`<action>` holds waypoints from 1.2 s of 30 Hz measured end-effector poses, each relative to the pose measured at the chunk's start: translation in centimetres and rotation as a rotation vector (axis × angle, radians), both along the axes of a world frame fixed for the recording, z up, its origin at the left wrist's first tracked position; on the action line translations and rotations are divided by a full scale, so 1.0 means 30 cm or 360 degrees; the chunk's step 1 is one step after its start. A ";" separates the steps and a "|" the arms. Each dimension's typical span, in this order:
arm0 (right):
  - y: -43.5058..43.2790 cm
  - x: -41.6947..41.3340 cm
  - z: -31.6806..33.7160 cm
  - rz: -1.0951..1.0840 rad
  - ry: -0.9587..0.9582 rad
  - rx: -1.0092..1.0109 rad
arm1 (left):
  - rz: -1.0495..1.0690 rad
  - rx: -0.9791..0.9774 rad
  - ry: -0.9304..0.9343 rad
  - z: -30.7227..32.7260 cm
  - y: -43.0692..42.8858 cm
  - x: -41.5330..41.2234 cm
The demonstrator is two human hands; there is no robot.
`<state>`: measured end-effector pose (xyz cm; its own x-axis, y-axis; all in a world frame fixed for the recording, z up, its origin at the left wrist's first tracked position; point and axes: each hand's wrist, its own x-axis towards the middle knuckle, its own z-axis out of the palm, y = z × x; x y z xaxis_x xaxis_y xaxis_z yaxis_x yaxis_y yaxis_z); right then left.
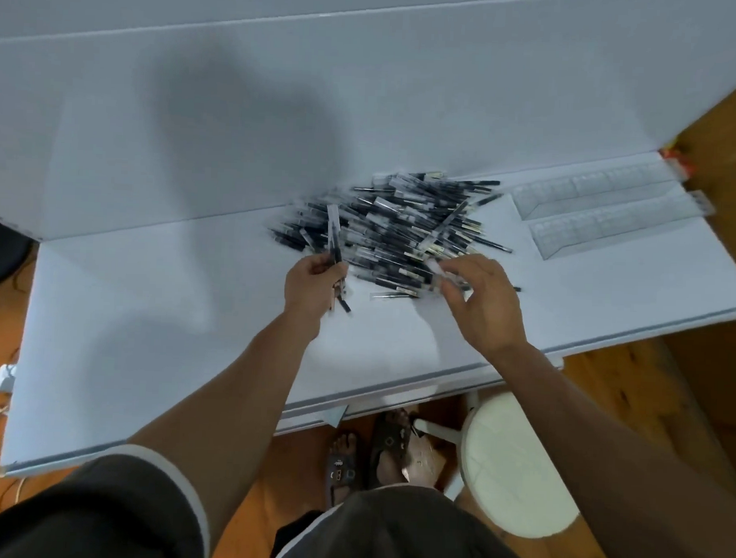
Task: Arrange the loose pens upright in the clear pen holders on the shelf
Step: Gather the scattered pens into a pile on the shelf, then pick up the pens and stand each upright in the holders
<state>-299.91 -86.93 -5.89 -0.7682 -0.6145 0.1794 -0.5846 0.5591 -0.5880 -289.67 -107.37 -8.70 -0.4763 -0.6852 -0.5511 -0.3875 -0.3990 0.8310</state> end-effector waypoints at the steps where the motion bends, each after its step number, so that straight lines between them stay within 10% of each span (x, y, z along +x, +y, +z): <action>1: 0.014 0.007 0.012 -0.0096 -0.0047 -0.0044 | -0.0051 0.0017 0.0052 0.013 0.015 -0.006; 20: 0.576 0.102 0.180 -0.0919 -0.0544 -0.0315 | -0.0771 0.0177 0.0299 0.143 0.571 -0.079; 36: 0.917 -0.166 0.048 -0.0162 -0.0818 -0.0217 | -0.0023 0.0047 0.0174 0.079 1.112 -0.004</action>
<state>-304.88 -59.40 -4.44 -0.8325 -0.5296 -0.1626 -0.1490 0.4968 -0.8550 -289.79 -74.01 -6.35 -0.5445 -0.6618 -0.5153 -0.3012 -0.4191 0.8566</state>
